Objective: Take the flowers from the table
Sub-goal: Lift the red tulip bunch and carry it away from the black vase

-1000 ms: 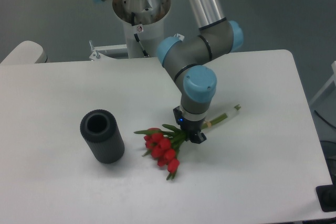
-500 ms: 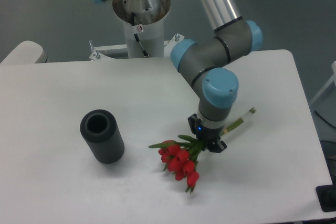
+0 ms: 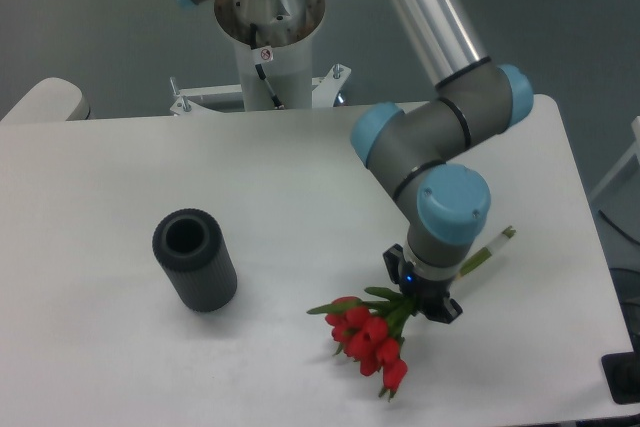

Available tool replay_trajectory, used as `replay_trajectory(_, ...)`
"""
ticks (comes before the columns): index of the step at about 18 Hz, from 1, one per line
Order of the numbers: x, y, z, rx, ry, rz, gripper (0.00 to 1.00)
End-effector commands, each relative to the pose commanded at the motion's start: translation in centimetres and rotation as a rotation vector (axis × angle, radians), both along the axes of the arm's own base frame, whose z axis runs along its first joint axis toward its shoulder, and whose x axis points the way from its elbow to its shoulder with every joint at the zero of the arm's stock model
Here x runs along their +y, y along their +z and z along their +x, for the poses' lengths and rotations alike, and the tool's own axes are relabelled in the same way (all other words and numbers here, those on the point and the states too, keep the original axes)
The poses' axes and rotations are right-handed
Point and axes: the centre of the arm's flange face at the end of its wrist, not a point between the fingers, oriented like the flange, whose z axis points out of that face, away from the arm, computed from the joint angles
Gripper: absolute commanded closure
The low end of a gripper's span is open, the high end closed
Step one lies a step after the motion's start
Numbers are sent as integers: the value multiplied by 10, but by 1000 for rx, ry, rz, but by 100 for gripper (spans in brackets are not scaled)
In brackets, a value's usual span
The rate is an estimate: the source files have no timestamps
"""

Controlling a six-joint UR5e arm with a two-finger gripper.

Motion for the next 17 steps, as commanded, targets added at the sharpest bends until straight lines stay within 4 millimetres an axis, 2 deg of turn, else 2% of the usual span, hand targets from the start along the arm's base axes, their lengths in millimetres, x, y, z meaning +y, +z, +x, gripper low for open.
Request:
replay_trajectory(4, 2, 1, -5, 4, -2, 5, 93)
replay_trajectory(17, 2, -3, -4, 3, -2, 6, 92)
